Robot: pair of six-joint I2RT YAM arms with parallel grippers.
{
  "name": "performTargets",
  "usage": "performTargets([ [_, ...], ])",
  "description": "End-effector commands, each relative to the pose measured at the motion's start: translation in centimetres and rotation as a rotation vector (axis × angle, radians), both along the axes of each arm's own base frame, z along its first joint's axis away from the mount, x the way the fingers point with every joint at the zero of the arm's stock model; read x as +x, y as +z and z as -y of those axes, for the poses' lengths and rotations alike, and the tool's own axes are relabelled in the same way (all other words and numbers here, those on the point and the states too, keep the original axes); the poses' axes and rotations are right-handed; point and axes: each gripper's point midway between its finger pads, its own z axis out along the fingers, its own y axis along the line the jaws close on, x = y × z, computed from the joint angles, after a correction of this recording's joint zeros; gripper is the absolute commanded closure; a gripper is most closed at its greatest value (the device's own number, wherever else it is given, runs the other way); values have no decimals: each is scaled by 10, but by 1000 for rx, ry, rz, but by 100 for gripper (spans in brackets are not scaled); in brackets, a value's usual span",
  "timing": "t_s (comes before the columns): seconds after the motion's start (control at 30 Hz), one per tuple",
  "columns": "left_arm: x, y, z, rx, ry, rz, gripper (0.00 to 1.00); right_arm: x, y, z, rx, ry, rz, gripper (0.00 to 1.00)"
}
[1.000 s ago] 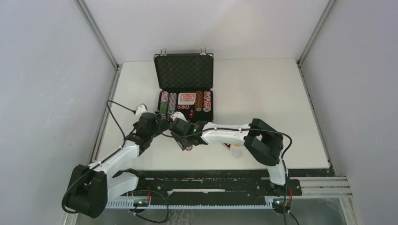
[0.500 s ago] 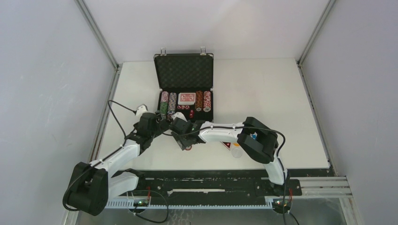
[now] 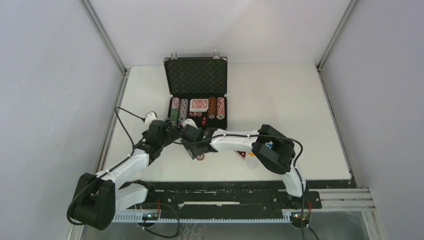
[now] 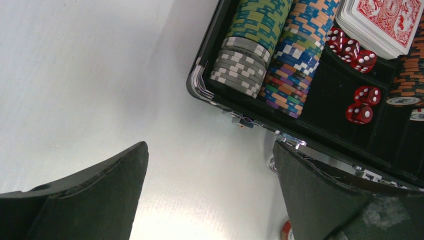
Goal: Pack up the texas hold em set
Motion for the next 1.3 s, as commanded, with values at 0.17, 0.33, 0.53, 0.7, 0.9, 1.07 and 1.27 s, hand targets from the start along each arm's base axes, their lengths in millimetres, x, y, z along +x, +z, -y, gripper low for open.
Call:
performTargets([
  [0.17,22,30,4,-19,-1,90,1,12,7,-14,24,-58,4,34],
  [0.33,22,30,6,-25,-6,88,1,14,6,-5,16,-90,7,34],
  [0.53,22,30,6,-26,-7,90,1,15,8,-3,17,-95,17,34],
  [0.7,22,30,6,-26,-6,89,1,10,12,-6,29,-77,15,34],
  [0.9,22,31,7,-28,-9,89,1,7,16,-6,47,-77,24,34],
  [1.07,22,30,7,-29,-11,87,1,11,30,-4,80,-91,48,34],
  [1.27,22,30,6,-26,-9,88,1,12,37,-7,108,-94,59,35],
])
